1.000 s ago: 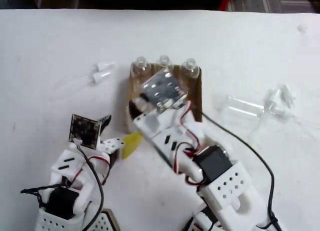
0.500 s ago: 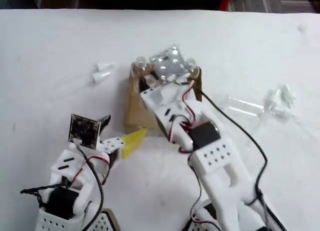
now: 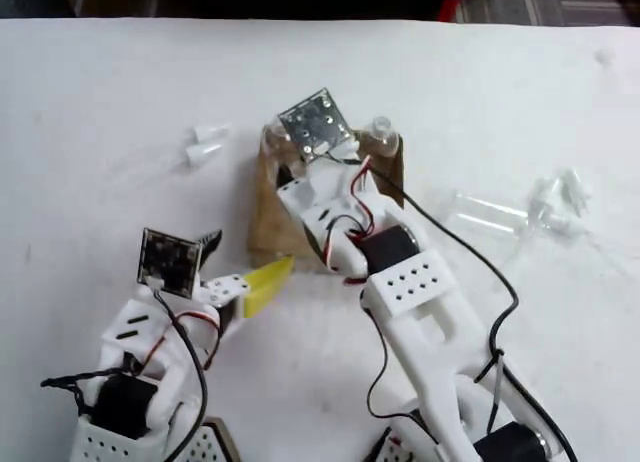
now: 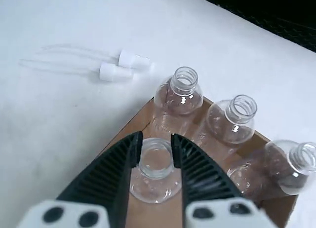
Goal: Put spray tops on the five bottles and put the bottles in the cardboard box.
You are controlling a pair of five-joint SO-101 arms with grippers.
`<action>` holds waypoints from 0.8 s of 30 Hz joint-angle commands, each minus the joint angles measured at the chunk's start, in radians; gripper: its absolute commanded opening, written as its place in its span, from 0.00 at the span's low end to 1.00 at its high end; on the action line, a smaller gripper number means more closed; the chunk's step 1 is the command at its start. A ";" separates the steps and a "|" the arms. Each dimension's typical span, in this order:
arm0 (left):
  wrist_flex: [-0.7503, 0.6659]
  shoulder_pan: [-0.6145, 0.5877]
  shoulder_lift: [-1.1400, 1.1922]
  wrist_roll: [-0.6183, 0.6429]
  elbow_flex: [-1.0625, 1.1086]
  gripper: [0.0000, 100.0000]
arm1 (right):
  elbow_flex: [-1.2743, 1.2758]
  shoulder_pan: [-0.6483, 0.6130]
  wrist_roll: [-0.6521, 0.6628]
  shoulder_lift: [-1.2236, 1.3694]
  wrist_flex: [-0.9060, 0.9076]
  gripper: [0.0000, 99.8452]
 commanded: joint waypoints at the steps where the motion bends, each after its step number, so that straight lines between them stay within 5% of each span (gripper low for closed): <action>1: -0.026 -0.008 -0.007 0.009 -0.005 0.34 | -0.017 0.001 0.006 0.012 -0.025 0.02; 24: -0.026 -0.008 -0.007 0.009 -0.005 0.34 | -0.015 0.002 0.006 0.074 -0.044 0.02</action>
